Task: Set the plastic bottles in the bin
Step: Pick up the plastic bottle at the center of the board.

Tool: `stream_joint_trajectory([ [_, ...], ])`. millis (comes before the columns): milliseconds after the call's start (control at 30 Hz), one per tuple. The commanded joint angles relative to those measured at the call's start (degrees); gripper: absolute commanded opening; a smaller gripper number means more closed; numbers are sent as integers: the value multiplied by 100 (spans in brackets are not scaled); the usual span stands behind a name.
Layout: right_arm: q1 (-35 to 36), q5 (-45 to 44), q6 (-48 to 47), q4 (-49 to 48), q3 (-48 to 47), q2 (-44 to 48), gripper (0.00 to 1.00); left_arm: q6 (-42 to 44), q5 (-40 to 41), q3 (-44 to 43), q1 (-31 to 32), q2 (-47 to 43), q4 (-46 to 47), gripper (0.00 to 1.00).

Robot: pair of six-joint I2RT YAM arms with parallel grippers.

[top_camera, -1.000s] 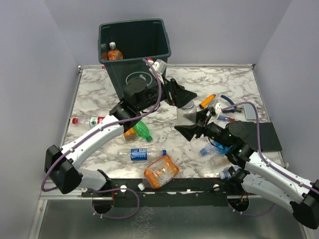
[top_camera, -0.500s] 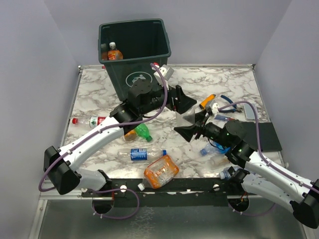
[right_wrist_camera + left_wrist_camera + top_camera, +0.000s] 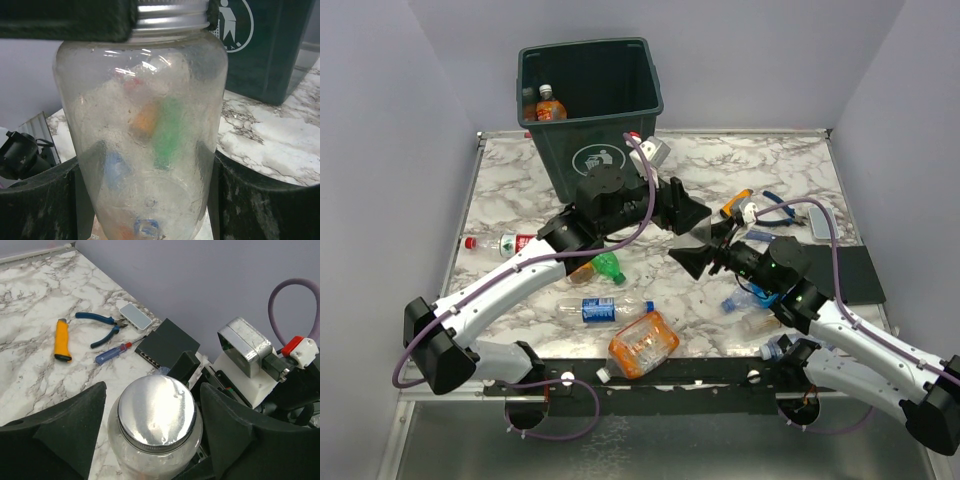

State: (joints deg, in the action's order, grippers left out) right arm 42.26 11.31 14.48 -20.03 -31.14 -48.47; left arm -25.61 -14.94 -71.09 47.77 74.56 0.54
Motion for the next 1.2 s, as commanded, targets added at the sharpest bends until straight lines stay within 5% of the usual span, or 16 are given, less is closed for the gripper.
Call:
stream_joint_trajectory([
  [0, -1, -148, -65, -10, -193, -40, 51, 23, -108, 147, 40, -80, -45, 69],
  [267, -4, -103, -65, 47, -237, -78, 53, 35, -79, 148, 79, -13, -45, 35],
  [400, -3, -124, -8, 402, -464, -143, 80, 84, -51, 119, 98, 12, -45, 1],
  [500, -3, -197, 113, 775, -688, -118, 99, 111, 245, 76, 97, -41, -45, 0],
  [800, 0, 305, 231, 2751, -1838, 93, 100, 462, 1432, -743, 33, -39, -179, 0],
  [1167, 1, 523, 277, 3228, -2005, 890, 100, 1824, 3188, -2824, -136, 475, 11, 0],
])
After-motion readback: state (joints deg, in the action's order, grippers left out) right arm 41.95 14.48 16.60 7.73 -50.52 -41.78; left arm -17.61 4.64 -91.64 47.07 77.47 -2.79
